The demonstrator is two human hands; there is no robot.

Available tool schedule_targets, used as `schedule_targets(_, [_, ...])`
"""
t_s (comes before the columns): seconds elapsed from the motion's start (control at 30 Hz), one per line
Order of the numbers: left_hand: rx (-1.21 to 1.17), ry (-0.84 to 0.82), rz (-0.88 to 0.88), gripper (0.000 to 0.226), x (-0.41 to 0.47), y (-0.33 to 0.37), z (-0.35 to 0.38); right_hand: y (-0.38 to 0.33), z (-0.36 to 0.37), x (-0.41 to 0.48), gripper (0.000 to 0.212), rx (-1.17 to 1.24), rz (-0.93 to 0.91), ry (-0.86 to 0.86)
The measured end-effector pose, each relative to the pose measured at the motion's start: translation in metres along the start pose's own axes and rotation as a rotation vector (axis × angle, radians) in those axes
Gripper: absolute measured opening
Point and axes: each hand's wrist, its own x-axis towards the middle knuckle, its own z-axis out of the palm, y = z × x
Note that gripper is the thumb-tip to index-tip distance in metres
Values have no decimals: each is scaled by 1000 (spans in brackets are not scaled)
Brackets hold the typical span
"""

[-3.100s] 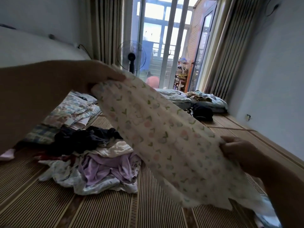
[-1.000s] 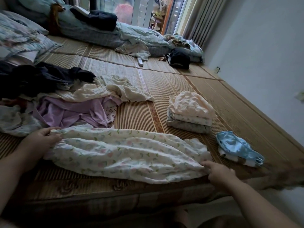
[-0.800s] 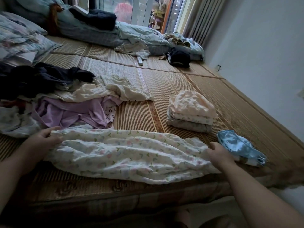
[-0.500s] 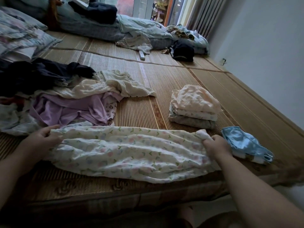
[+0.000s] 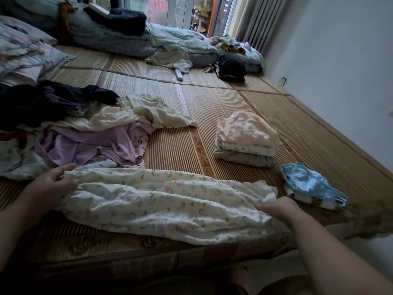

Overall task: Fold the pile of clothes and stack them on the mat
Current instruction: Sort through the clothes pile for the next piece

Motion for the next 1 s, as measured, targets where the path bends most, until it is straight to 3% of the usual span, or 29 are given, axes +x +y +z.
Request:
schedule_targets(0.1, [-27,-26,9,50,-3,3,0,-15,-6,-3,44,-285,-130,118])
schedule_targets(0.33, [-20,-130,69,82,-23,21,23,-72,-55,-57,28,-240,-390,391])
schedule_targets(0.43, [66,-127,122,78,-27,23,29,-105,-39,-96,40,-261,-590,321])
schedule_targets(0.5, [76,-134,132,72,-27,21,30,-121,-12,-119,44,-187,-656,113])
schedule_targets(0.6, [52,-132,127,77,-29,19,27,-132,42,-145,48,-166,-626,-235])
schedule_targets(0.67, [74,-128,123,75,-29,16,26,-130,74,-147,58,-352,-646,-322])
schedule_targets(0.73, [106,-129,122,73,-30,14,24,-127,88,-141,62,-388,-627,-359])
schedule_targets(0.8, [111,-122,125,70,-30,13,22,-124,85,-132,50,-356,-685,-276])
schedule_targets(0.83, [97,-121,120,71,-31,14,23,-122,79,-125,44,-292,-689,-143])
schedule_targets(0.9, [69,-124,119,70,-35,19,25,-113,66,-108,40,-20,-515,113])
schedule_targets(0.93, [57,-124,118,68,-36,20,27,-104,62,-99,48,47,-383,202])
schedule_targets(1.0, [45,-135,110,67,-36,24,29,-88,60,-86,66,-4,-151,129])
